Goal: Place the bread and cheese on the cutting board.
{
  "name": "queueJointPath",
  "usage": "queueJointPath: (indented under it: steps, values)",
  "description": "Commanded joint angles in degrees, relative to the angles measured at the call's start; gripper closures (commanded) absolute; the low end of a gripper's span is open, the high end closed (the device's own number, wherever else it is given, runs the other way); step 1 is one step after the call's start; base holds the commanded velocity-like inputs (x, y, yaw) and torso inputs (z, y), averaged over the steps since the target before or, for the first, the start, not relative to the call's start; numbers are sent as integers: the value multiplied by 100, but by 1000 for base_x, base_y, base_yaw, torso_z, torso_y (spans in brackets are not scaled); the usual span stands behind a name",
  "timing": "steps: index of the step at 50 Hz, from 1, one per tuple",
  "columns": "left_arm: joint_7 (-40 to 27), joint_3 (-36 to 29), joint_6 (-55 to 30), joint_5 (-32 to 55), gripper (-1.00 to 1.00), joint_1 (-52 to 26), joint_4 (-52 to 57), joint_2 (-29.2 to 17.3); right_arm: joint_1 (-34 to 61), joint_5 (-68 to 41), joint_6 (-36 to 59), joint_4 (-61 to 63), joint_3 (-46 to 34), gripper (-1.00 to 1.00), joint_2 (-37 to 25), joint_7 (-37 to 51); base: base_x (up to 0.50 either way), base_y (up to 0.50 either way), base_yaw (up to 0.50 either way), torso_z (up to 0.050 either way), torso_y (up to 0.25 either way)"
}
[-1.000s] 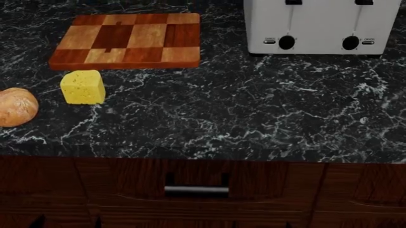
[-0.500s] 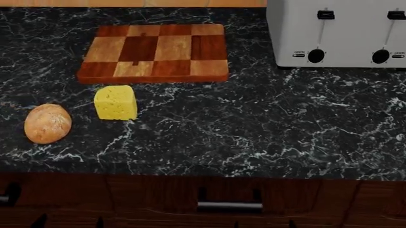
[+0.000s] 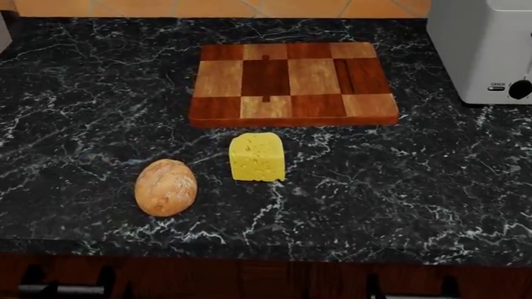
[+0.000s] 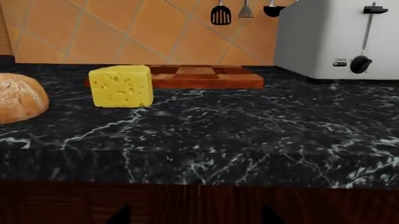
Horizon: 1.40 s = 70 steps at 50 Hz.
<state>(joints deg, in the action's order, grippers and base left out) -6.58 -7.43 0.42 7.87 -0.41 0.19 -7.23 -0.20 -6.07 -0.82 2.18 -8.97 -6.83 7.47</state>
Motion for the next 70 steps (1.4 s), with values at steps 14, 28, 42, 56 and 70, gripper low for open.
queueJointPath:
  steps: [14, 28, 42, 56, 70]
  values:
    - [-799, 258, -4439, 1093, -100, -850, 3840, -632, 573, -513, 3634, 3426, 253, -100, -458, 770, 0, 0, 0, 0, 0]
    - [-991, 826, -5961, 1920, -100, -1518, 4512, -580, 980, -1091, 5104, 4453, 565, -100, -374, 946, 0, 0, 0, 0, 0]
    - [-1131, 1178, -6331, 2103, -100, -1466, 4786, -719, 956, -1132, 5343, 4708, 458, -100, -538, 999, 253, 0, 0, 0, 0]
    - [-1219, 1633, -6903, 2476, -100, -1658, 5117, -831, 935, -1254, 5473, 4829, 364, -100, -570, 1011, 303, 0, 0, 0, 0]
    - [-1329, 2024, -7721, 2958, -100, -1931, 5429, -915, 1053, -1698, 6086, 5324, 647, -100, -615, 1002, 278, 0, 0, 0, 0]
